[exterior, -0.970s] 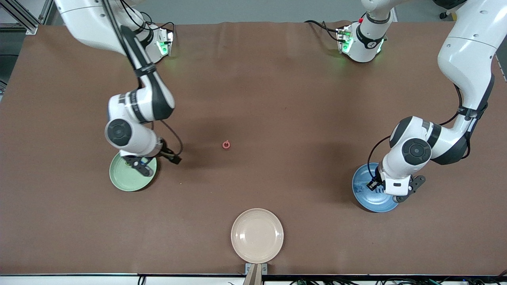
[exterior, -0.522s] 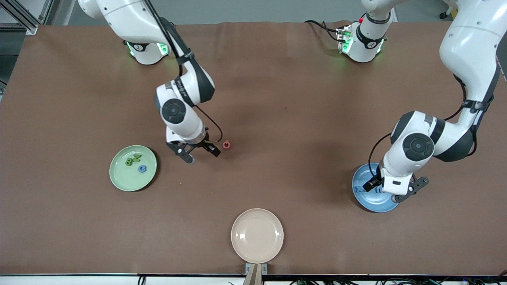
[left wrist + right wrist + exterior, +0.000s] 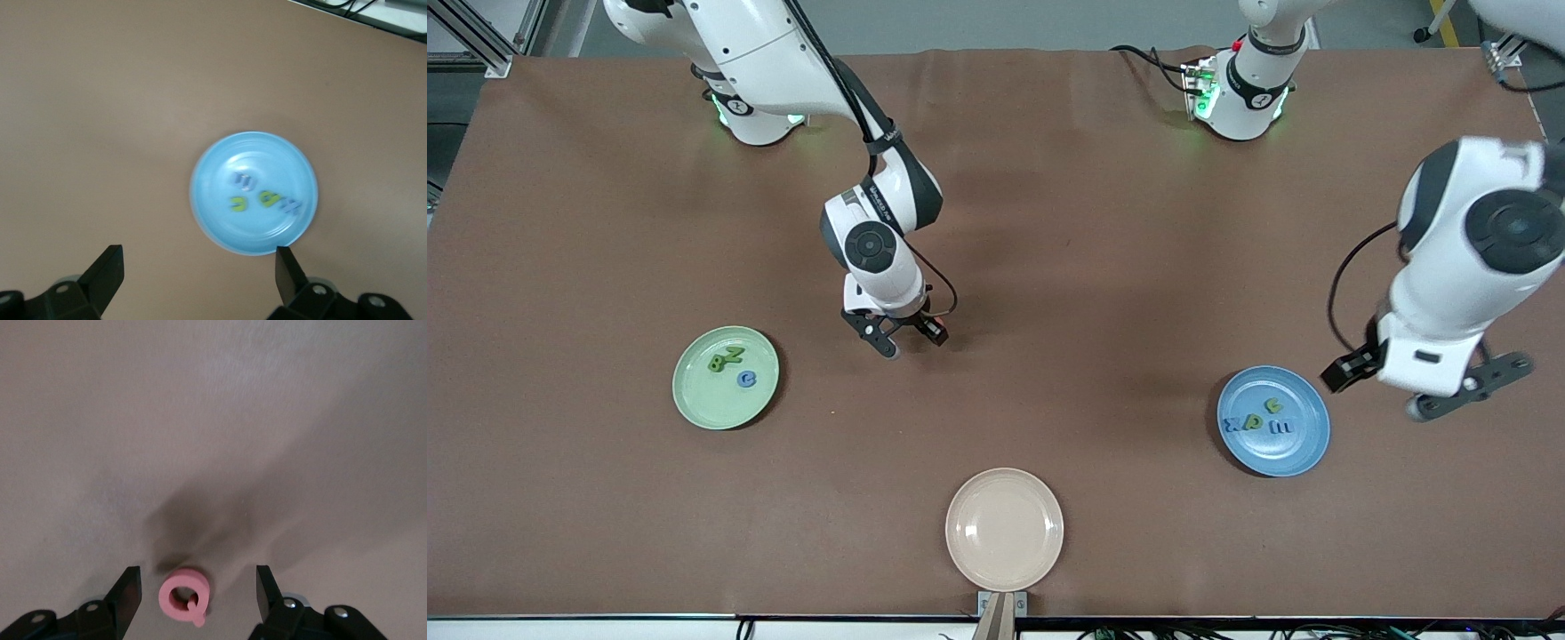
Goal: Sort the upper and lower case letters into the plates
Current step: 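Open the left gripper over the blue plate while the right gripper grasps the Q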
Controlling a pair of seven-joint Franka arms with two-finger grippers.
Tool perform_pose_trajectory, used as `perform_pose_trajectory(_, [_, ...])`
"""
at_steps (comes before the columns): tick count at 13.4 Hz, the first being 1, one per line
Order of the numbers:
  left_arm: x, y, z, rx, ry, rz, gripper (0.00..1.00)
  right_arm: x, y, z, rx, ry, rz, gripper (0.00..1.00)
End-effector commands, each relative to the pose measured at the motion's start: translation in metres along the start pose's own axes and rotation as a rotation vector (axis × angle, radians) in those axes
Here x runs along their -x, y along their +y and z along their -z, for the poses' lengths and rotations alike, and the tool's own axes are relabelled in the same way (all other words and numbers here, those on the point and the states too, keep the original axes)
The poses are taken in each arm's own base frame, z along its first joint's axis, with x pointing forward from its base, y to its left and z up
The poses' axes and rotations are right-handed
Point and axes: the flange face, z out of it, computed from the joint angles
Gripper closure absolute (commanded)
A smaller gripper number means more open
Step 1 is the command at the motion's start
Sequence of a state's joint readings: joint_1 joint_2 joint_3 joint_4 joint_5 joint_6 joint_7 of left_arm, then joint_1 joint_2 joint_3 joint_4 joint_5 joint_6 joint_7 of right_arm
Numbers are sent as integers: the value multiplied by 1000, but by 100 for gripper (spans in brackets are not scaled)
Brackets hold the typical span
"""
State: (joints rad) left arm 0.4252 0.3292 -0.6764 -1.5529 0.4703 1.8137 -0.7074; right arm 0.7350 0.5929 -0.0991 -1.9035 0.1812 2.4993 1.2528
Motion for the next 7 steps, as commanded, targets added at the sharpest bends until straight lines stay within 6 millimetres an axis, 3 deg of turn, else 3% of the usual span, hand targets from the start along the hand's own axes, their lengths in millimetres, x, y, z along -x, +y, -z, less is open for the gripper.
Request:
perform_pose_trajectory(1, [5, -23, 60, 6, -52, -60, 0, 9, -5, -9, -5, 3, -20, 37])
perform_pose_trajectory(4, [15, -52, 104, 27, -72, -132, 0, 20, -7, -17, -8, 7, -26, 44])
perform_pose_trajectory(7, [33, -70, 135, -3, -75, -258, 0, 19, -6, -17, -2, 6, -29, 83])
